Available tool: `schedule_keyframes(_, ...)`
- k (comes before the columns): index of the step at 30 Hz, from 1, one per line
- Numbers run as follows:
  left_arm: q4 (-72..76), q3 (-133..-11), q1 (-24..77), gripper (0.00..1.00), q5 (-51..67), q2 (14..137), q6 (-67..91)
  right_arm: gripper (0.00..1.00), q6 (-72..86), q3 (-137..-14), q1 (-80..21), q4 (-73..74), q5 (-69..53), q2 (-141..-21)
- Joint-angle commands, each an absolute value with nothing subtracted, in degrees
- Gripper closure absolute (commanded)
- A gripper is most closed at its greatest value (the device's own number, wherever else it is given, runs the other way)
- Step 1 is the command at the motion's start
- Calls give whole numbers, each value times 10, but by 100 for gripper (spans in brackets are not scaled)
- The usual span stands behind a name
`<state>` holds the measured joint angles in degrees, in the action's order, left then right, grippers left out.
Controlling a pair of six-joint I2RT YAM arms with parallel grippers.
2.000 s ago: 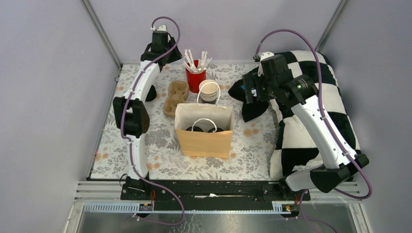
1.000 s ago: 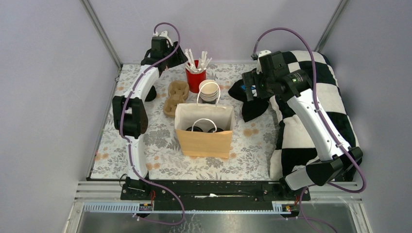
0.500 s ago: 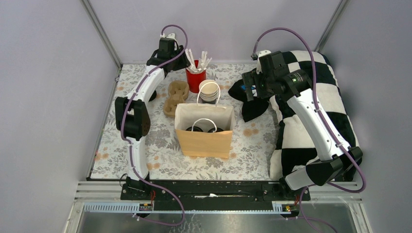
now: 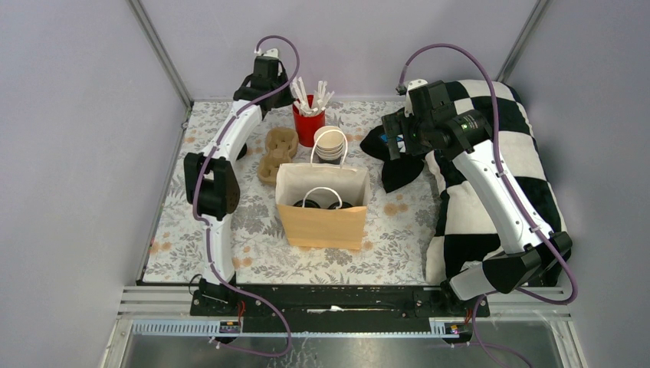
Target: Pack the takeout coffee
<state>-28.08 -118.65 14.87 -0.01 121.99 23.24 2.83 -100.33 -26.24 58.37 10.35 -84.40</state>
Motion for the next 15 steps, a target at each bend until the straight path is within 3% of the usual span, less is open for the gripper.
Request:
schedule_keyframes(1, -293, -1248, 162, 100, -51, 1206, 208, 0, 24, -1009, -259, 572, 93, -831)
schedule_keyframes(7, -339, -1252, 174, 100, -78, 1140, 205, 0, 36, -1003, -259, 570, 67, -813)
schedule_keyframes(15, -390, -1181, 190, 100, -84, 957, 207, 0, 77, -977, -259, 571, 11, -773)
